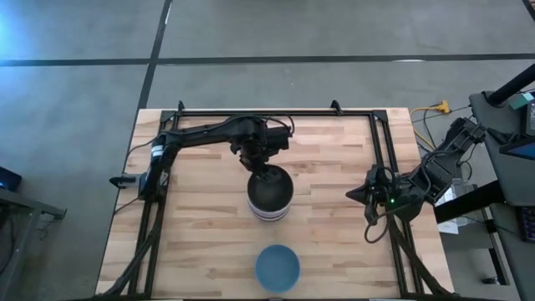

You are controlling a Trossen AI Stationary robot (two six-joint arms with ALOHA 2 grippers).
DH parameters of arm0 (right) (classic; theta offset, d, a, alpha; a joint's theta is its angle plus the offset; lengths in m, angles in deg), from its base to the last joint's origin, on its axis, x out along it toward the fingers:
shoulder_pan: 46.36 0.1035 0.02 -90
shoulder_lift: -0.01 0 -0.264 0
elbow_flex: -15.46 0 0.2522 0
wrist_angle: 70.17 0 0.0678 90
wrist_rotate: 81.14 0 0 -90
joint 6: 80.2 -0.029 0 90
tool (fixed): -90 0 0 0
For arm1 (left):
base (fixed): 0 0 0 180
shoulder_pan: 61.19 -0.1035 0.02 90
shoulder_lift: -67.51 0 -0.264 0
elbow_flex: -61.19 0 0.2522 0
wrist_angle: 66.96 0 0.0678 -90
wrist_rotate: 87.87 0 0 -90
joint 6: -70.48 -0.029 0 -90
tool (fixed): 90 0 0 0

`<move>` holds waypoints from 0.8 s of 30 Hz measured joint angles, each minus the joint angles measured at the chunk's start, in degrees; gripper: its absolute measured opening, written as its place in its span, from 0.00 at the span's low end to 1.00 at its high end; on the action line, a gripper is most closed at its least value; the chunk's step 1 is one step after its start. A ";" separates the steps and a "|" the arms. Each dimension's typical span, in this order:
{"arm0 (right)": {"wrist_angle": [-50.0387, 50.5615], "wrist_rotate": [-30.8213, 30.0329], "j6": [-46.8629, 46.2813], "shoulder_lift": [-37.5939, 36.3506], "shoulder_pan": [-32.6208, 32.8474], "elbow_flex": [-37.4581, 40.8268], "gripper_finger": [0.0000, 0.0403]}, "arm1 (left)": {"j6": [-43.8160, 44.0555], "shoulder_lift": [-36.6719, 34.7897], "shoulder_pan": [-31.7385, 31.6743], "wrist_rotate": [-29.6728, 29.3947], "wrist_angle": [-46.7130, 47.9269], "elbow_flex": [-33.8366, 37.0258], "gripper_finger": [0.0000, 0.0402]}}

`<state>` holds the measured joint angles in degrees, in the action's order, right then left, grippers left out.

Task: Nest bowls inside each other
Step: Stack the black bowl into the white bowl

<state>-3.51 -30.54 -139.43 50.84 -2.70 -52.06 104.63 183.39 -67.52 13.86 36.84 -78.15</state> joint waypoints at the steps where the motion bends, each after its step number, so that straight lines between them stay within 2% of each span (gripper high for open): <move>1: -0.15 0.07 -0.09 0.00 -0.01 0.00 0.02 | 0.02 -0.44 -0.02 -0.62 0.02 0.00 0.48; 12: -4.10 0.70 -0.43 0.07 -0.02 0.01 0.02 | 1.88 -3.89 -0.04 -4.82 -0.02 0.01 0.48; 16: -6.20 0.80 -0.32 0.07 -0.02 0.01 0.02 | 4.39 -7.18 -0.04 -4.82 -0.02 0.01 0.48; 20: -7.50 0.68 -0.30 0.53 -0.04 -0.01 0.02 | 2.75 -11.34 0.32 -5.25 -0.04 0.08 0.48; 24: -8.55 -0.34 0.25 1.77 -0.16 -0.01 0.02 | -1.74 -15.99 0.92 -4.28 -7.83 2.79 0.47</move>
<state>-12.06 -30.87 -139.19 52.61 -2.86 -52.08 102.89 167.40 -66.60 9.58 29.02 -75.35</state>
